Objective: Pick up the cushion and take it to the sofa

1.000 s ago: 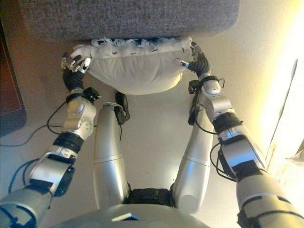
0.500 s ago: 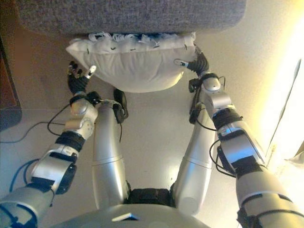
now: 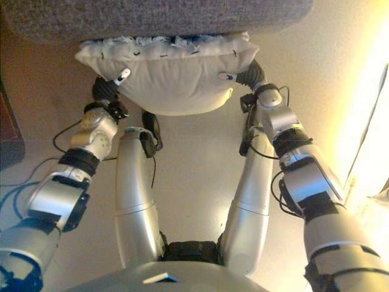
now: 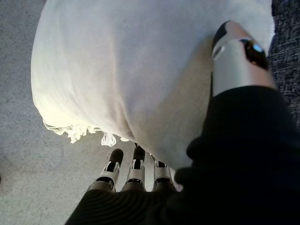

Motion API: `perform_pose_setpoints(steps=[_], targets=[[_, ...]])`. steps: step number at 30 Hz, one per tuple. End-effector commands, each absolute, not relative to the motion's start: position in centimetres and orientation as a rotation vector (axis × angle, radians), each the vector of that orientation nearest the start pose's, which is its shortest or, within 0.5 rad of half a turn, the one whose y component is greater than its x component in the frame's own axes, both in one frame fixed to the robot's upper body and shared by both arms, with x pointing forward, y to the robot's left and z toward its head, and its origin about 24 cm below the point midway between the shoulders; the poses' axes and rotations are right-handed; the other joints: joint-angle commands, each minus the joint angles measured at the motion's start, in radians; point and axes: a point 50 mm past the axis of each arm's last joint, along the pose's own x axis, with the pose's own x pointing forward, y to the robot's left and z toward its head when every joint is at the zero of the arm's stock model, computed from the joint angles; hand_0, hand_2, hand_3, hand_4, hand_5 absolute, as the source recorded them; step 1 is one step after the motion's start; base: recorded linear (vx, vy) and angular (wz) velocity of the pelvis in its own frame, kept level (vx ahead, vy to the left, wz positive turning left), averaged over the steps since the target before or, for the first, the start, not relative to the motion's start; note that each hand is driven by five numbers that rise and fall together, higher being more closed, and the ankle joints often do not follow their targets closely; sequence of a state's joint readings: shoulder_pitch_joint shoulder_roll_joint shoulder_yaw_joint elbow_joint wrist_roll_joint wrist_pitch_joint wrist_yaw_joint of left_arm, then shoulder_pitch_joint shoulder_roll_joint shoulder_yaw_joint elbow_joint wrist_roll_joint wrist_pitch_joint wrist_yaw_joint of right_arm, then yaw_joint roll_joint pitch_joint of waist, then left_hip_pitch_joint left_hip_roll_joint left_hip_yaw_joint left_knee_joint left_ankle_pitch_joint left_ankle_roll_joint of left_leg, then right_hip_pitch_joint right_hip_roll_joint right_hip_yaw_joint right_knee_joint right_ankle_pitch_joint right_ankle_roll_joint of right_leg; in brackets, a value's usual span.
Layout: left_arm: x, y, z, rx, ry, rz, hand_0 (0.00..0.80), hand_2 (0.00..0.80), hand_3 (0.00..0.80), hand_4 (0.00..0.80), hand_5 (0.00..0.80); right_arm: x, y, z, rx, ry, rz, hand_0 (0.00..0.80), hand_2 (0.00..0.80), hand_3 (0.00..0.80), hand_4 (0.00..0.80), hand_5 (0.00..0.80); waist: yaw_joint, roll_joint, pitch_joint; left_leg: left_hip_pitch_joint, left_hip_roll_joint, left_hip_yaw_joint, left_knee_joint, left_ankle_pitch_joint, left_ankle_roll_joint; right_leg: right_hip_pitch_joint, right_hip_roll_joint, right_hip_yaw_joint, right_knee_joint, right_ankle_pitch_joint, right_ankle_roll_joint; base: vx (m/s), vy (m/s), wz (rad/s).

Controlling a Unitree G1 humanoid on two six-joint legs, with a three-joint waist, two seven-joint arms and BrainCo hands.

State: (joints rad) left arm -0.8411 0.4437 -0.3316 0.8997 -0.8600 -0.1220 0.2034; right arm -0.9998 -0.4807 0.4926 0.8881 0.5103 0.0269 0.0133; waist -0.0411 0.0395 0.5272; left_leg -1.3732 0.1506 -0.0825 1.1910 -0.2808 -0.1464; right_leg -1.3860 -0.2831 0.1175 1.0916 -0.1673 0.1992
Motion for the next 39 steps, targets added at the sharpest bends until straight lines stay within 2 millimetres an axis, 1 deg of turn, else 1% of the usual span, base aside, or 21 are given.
perform_pose_setpoints(steps=[1,2,3,7,11,15,20,22,25,27,31,34,36,37,38,39], targets=[[40.6,18.9,15.8,-0.228,-0.088,0.068,0.0,0.0,0.0,0.0,0.0,41.0,-15.5,17.8,-0.373,-0.049,0.249,0.0,0.0,0.0,0.0,0.0,-0.026,0.046,-0.007,0.0,-0.021,0.056,-0.102,0.102,0.042,0.026,0.039,-0.005,-0.019,0.066,-0.075,0.0,0.0,0.0],[40.7,18.8,16.2,-0.223,-0.099,0.048,0.455,0.455,0.455,0.455,0.455,41.0,-15.4,17.9,-0.378,-0.052,0.262,0.452,0.452,0.452,0.452,0.452,-0.027,0.047,-0.007,-0.001,-0.02,0.058,-0.104,0.102,0.041,0.026,0.04,-0.005,-0.023,0.068,-0.075,0.0,0.0,0.0],[40.8,18.6,16.5,-0.223,-0.111,0.03,0.8,0.8,0.8,0.8,0.8,41.0,-15.2,18.1,-0.382,-0.053,0.274,0.8,0.8,0.8,0.8,0.8,-0.028,0.048,-0.007,-0.001,-0.02,0.059,-0.106,0.103,0.041,0.026,0.041,-0.005,-0.026,0.069,-0.075,0.0,0.0,0.0],[40.9,17.4,17.3,-0.211,-0.152,-0.02,0.8,0.8,0.8,0.8,0.8,41.2,-14.8,18.7,-0.392,-0.066,0.287,0.8,0.8,0.8,0.8,0.8,-0.029,0.053,-0.007,0.008,-0.019,0.067,-0.126,0.106,0.039,0.033,0.044,-0.004,-0.048,0.076,-0.076,0.001,0.008,0.0],[40.9,17.0,17.6,-0.205,-0.169,-0.031,0.8,0.8,0.8,0.8,0.8,41.2,-14.4,18.7,-0.356,-0.08,0.292,0.8,0.8,0.8,0.8,0.8,-0.029,0.056,-0.007,0.018,-0.02,0.071,-0.143,0.107,0.038,0.042,0.047,-0.004,-0.065,0.079,-0.076,-0.002,0.011,-0.01],[40.7,16.6,17.7,-0.227,-0.206,-0.05,0.8,0.8,0.8,0.8,0.8,41.1,-14.5,18.9,-0.328,-0.114,0.292,0.8,0.8,0.8,0.8,0.8,-0.029,0.059,-0.007,0.032,-0.017,0.075,-0.161,0.108,0.035,0.056,0.049,-0.006,-0.079,0.078,-0.077,-0.01,0.005,-0.02],[40.0,15.3,17.5,-0.212,-0.266,-0.117,0.8,0.8,0.8,0.8,0.8,40.6,-14.6,18.4,-0.25,-0.156,0.27,0.8,0.8,0.8,0.8,0.8,-0.027,0.056,-0.007,0.076,-0.006,0.073,-0.195,0.11,0.027,0.099,0.048,-0.015,-0.108,0.083,-0.072,-0.014,-0.048,0.02],[39.6,15.0,17.1,-0.226,-0.293,-0.141,0.8,0.8,0.8,0.8,0.8,40.1,-14.4,17.7,-0.202,-0.181,0.272,0.8,0.8,0.8,0.8,0.8,-0.028,0.049,-0.007,0.104,0.0,0.069,-0.207,0.108,0.021,0.128,0.05,-0.022,-0.12,0.084,-0.07,-0.015,-0.084,0.01],[38.4,14.6,16.1,-0.266,-0.332,-0.159,0.8,0.8,0.8,0.8,0.8,38.9,-14.0,16.3,-0.152,-0.221,0.267,0.8,0.8,0.8,0.8,0.8,-0.029,0.034,-0.007,0.161,0.009,0.063,-0.233,0.105,0.011,0.185,0.051,-0.036,-0.149,0.087,-0.062,-0.021,-0.121,-0.05],[37.6,14.2,15.3,-0.254,-0.35,-0.166,0.8,0.8,0.8,0.8,0.8,37.9,-13.8,15.2,-0.092,-0.243,0.262,0.8,0.8,0.8,0.8,0.8,-0.029,0.023,-0.007,0.221,0.018,0.06,-0.264,0.106,0.007,0.244,0.048,-0.048,-0.174,0.086,-0.057,-0.019,-0.151,-0.08],[36.3,13.8,14.4,-0.217,-0.358,-0.183,0.8,0.8,0.8,0.8,0.8,36.2,-13.9,13.8,0.036,-0.261,0.258,0.8,0.8,0.8,0.8,0.8,-0.031,0.004,-0.007,0.348,0.036,0.054,-0.34,0.123,0.005,0.375,0.045,-0.07,-0.238,0.082,-0.056,0.016,-0.152,-0.04],[35.0,13.9,13.4,-0.203,-0.344,-0.193,0.8,0.8,0.8,0.8,0.8,34.5,-13.9,12.5,0.056,-0.264,0.268,0.8,0.8,0.8,0.8,0.8,-0.034,-0.013,-0.008,0.471,0.05,0.051,-0.41,0.147,0.009,0.502,0.044,-0.094,-0.299,0.083,-0.056,0.098,-0.155,-0.02],[34.0,14.3,12.3,-0.216,-0.313,-0.194,0.8,0.8,0.8,0.8,0.8,33.1,-14.1,11.4,0.067,-0.251,0.274,0.8,0.8,0.8,0.8,0.8,-0.03,-0.025,-0.037,0.547,0.05,0.049,-0.47,0.167,0.011,0.584,0.048,-0.109,-0.352,0.081,-0.058,0.157,-0.185,0.0],[33.4,14.7,11.8,-0.229,-0.29,-0.195,0.8,0.8,0.8,0.8,0.8,32.4,-14.4,10.7,0.073,-0.233,0.26,0.8,0.8,0.8,0.8,0.8,-0.028,-0.033,-0.059,0.582,0.049,0.047,-0.526,0.215,0.018,0.624,0.051,-0.117,-0.401,0.111,-0.064,0.21,-0.234,0.06],[32.8,15.4,11.1,-0.231,-0.27,-0.189,0.8,0.8,0.8,0.8,0.8,31.6,-15.1,10.0,0.059,-0.215,0.226,0.8,0.8,0.8,0.8,0.8,-0.024,-0.04,-0.085,0.634,0.056,0.046,-0.571,0.23,0.018,0.68,0.055,-0.125,-0.432,0.102,-0.067,0.179,-0.205,0.04],[32.5,15.7,10.8,-0.234,-0.261,-0.188,0.8,0.8,0.8,0.8,0.8,31.3,-15.5,9.7,0.055,-0.206,0.216,0.8,0.8,0.8,0.8,0.8,-0.023,-0.043,-0.096,0.66,0.062,0.047,-0.595,0.238,0.017,0.705,0.058,-0.127,-0.445,0.097,-0.069,0.256,-0.245,0.02]])
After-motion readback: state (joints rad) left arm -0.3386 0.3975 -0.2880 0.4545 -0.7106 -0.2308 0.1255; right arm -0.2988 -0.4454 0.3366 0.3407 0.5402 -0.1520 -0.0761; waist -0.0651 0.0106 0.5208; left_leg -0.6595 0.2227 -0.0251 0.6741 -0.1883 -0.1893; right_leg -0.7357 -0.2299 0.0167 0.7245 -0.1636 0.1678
